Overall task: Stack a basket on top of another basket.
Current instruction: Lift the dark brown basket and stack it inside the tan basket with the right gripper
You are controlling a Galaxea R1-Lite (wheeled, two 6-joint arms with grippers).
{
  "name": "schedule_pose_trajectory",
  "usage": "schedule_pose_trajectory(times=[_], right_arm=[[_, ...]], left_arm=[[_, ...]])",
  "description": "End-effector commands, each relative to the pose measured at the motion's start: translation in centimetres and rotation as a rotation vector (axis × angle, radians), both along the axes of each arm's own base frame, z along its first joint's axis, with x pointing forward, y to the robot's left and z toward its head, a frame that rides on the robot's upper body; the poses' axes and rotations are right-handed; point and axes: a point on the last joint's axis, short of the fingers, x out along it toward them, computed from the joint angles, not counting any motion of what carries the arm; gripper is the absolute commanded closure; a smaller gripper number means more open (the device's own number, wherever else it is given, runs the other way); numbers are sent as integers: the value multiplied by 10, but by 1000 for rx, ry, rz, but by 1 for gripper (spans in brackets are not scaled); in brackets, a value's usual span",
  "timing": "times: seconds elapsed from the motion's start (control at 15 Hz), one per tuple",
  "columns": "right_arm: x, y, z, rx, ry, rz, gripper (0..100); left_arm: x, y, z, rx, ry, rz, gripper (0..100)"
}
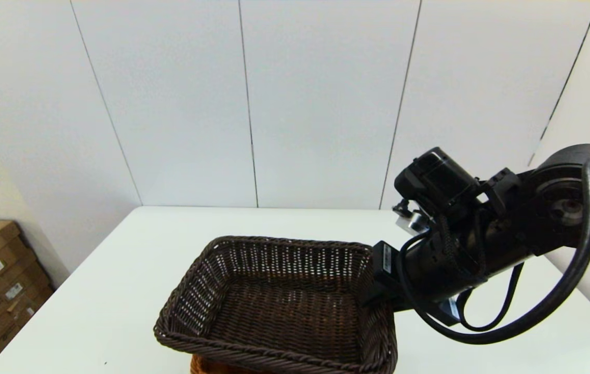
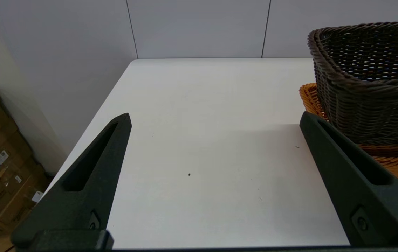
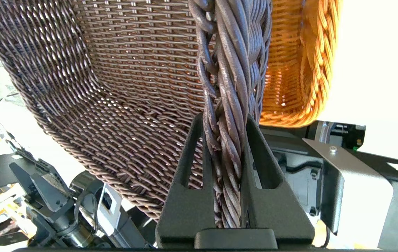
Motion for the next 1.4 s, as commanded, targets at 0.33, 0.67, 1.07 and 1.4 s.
schedule_pose_trajectory(times=[0.33, 0.67, 1.07, 1.4], right_arm=[[4, 0, -7, -11, 13, 0, 100], [4, 0, -6, -8, 8, 7, 100], [5, -4, -4, -7, -4, 6, 100], [3, -8, -7, -16, 9, 3, 100]], left_arm=[[0, 0, 0, 1, -1, 0, 0], [0, 0, 0, -1, 1, 0, 0], [0, 0, 0, -1, -1, 0, 0], [0, 0, 0, -1, -1, -1, 0]])
